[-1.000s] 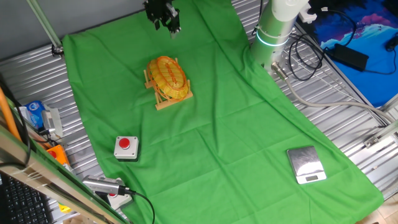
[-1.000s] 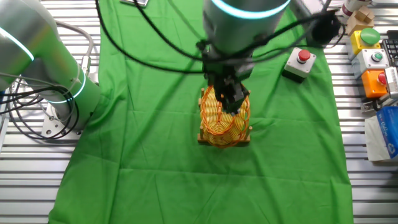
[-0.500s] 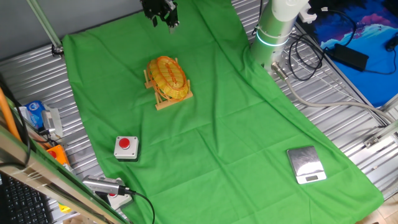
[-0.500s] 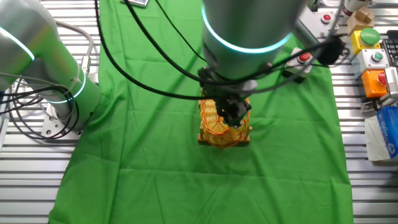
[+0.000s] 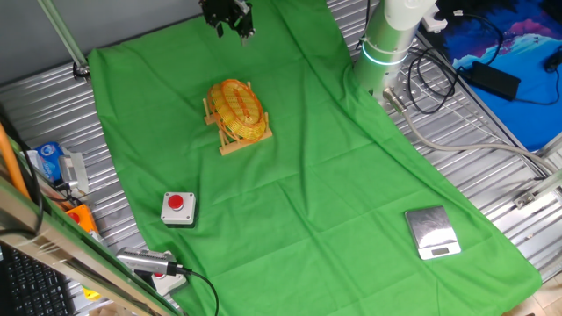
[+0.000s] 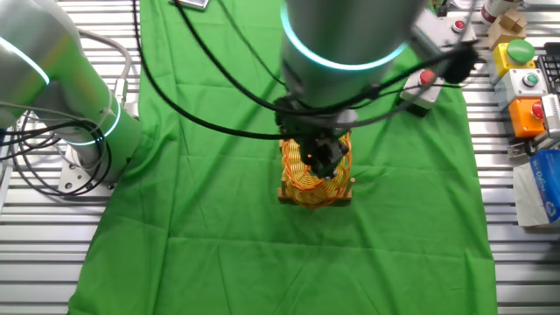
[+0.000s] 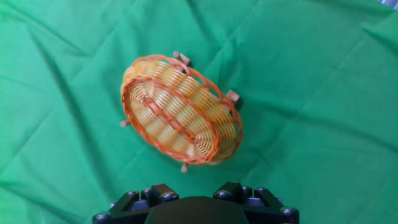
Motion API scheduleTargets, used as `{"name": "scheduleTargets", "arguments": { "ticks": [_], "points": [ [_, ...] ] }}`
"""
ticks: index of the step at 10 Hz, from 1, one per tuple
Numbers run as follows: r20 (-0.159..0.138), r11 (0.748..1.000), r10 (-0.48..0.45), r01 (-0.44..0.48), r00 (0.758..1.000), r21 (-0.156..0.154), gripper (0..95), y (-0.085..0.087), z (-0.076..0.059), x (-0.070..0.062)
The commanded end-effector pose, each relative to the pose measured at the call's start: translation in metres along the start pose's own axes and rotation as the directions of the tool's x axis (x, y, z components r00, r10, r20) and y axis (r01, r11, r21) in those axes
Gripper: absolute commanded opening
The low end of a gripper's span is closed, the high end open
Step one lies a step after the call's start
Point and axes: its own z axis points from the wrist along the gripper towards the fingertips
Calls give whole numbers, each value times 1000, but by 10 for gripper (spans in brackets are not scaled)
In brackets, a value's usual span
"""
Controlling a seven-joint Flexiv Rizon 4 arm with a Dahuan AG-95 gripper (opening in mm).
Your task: Put the dish on the dish rack
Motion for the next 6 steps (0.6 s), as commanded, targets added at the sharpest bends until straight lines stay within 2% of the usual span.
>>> {"name": "scheduleTargets", "arguments": {
  "ticks": [1,2,4,6],
  "points": [
    [0,995,98,-98,995,-5,570,-2,0,-2],
    [21,990,140,-141,990,8,570,-2,0,-2],
    [31,971,235,-236,971,29,570,-2,0,-2],
    [39,957,287,-288,957,29,570,-2,0,-2]
  ]
}}
